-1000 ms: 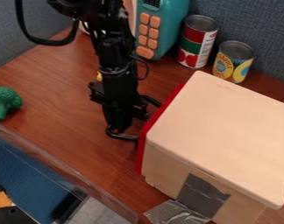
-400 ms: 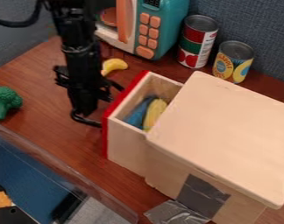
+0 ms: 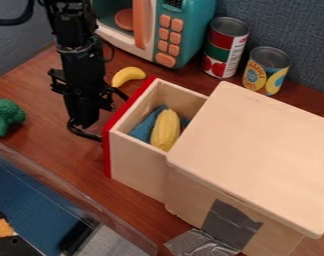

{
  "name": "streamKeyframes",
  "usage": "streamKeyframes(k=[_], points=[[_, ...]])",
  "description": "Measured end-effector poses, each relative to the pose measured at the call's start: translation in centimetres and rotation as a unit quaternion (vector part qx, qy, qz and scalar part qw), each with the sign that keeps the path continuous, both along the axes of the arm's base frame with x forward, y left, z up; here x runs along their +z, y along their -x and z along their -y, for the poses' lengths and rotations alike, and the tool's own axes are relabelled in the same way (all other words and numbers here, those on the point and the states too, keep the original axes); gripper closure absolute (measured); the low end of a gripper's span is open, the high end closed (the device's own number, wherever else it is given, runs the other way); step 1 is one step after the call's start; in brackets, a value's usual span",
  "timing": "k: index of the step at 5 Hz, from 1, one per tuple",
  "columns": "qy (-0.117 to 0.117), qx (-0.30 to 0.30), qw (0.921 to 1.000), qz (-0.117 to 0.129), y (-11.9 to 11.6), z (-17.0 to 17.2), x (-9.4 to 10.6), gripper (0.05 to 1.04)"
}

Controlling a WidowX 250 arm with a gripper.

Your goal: Open the drawer

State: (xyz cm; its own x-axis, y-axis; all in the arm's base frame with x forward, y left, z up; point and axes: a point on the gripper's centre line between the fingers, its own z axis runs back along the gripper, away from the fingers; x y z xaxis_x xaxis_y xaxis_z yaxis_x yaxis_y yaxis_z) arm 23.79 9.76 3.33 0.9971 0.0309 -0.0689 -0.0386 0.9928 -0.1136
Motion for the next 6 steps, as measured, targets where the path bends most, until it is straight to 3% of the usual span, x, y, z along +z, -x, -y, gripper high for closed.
streamKeyframes(k=[2, 3, 4, 5, 6], points=[[-0.019, -0.045, 0.9986, -0.019, -0.7, -0.8, 0.3, 0.948], [-0.016, -0.053, 0.998, -0.03, -0.9, -0.9, 0.1, 0.907], [-0.015, -0.081, 0.9954, -0.05, -0.4, -1.1, -0.4, 0.666], [-0.017, -0.085, 0.9945, -0.058, -0.1, -0.7, -0.5, 0.344], [-0.028, -0.088, 0.9949, -0.04, 0.0, -0.2, 1.5, 0.095]])
